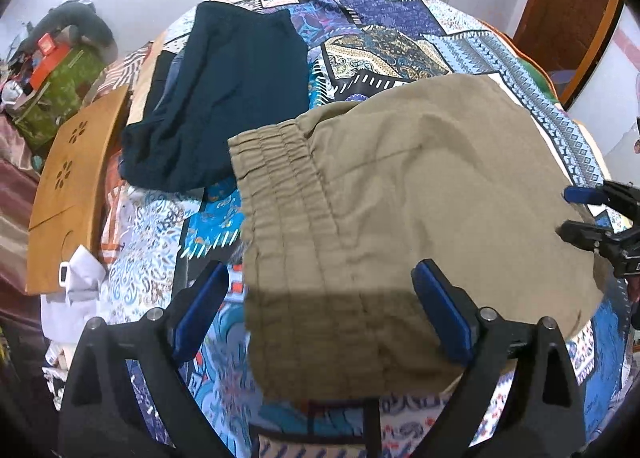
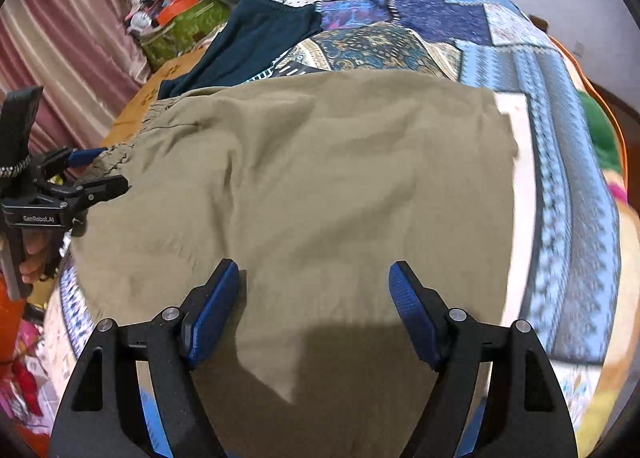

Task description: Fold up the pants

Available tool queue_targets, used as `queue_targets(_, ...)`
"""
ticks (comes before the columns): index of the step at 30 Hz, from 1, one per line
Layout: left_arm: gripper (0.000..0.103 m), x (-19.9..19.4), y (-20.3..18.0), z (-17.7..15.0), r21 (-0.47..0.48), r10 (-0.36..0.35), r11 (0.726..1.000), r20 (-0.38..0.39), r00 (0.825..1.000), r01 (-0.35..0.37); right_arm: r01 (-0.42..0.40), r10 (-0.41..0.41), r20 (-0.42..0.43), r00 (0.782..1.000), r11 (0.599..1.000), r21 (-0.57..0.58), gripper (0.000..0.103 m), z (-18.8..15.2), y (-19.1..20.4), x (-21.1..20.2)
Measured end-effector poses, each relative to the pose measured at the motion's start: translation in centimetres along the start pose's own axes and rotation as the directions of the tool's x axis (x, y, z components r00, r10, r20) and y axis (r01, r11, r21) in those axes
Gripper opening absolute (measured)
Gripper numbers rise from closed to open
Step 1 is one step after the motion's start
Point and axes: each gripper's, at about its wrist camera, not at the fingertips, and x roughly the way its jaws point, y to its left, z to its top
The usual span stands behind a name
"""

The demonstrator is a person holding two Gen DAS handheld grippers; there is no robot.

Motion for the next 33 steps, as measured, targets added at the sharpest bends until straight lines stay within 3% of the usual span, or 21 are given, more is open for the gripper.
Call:
queue_targets(12, 0.095, -2.8, 0.8, -3.2, -0.079, -0.002, 0.997, 0.042, 0.999, 0.005, 0.022, -0.027, 0.046, 0.999, 0.993, 0.119, 0.075, -4.0, -1.2, -2.3)
queue_targets(17, 0.095, -3.8, 0.6, -4.1, -0.072, 0.035, 0.997, 0.056, 0.998, -0.03, 0.029, -0.035, 0.05, 0.998, 0.992, 0.125, 0.075, -4.2, -1.0, -3.2)
queue_targets(21, 0.095, -5.0, 1.1, -4.6, -0.116, 0.033, 0.993, 0.075, 0.997, -0.024, 0.04, -0.052, 0.114, 0.992, 0.994, 0.103, 0.075, -3.4, 0.0, -4.9)
queue_targets(27, 0.095, -6.7, 1.2, -5.5, -0.21, -0.048, 0.975, 0.117, 0.992, 0.072, 0.064, -0.068, 0.271, 0.96, 0.998, 0.022, 0.076, -1.1, 3.0, -7.7)
queue_targets(30, 0.095, -6.2, 1.1, -6.4, -0.256, -0.118, 0.957, 0.093, 0.989, 0.138, 0.078, -0.073, 0.302, 0.95, 0.997, -0.004, 0.077, -0.6, 4.0, -7.0)
queue_targets(33, 0.095, -5.4, 0.9, -7.2, -0.278, -0.169, 0.943, 0.065, 0.984, 0.18, 0.075, -0.066, 0.284, 0.956, 0.997, -0.023, 0.077, -0.3, 4.7, -4.9)
